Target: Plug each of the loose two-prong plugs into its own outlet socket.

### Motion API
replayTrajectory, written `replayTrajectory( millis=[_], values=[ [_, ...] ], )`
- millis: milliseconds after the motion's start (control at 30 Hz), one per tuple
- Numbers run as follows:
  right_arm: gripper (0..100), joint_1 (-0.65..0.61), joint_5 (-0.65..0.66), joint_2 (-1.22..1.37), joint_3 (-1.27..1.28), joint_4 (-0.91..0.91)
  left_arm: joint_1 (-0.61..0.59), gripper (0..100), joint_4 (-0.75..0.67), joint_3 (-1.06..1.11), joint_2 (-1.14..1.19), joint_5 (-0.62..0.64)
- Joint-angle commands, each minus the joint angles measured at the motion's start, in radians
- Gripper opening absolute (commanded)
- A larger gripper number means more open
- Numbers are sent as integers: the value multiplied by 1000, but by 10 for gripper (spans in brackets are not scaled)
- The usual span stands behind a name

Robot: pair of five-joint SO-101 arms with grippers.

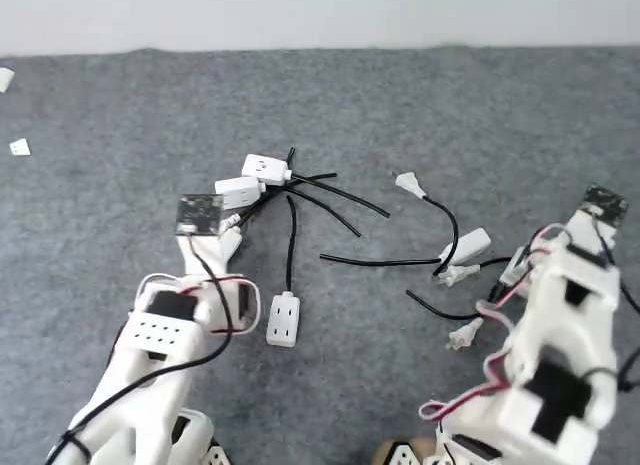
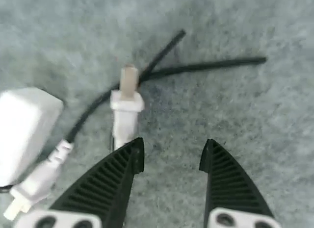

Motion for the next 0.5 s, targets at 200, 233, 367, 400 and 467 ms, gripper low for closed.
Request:
replayTrajectory(
  millis=[200,233,367,400,467],
  values=[
    [165,2,-15,-8,-91,59,106,112,-21,-10,-5,-5],
    [154,2,-14,-39,-57,35,109,111,-21,-10,-5,-3],
    [143,-12,-12,-162,63,-45,161,111,-15,-8,2,-3],
    [143,-19,-11,-180,81,-54,189,111,-14,-4,2,-3],
    [143,-24,-11,-220,109,-59,242,111,-14,15,-5,0]
  ],
)
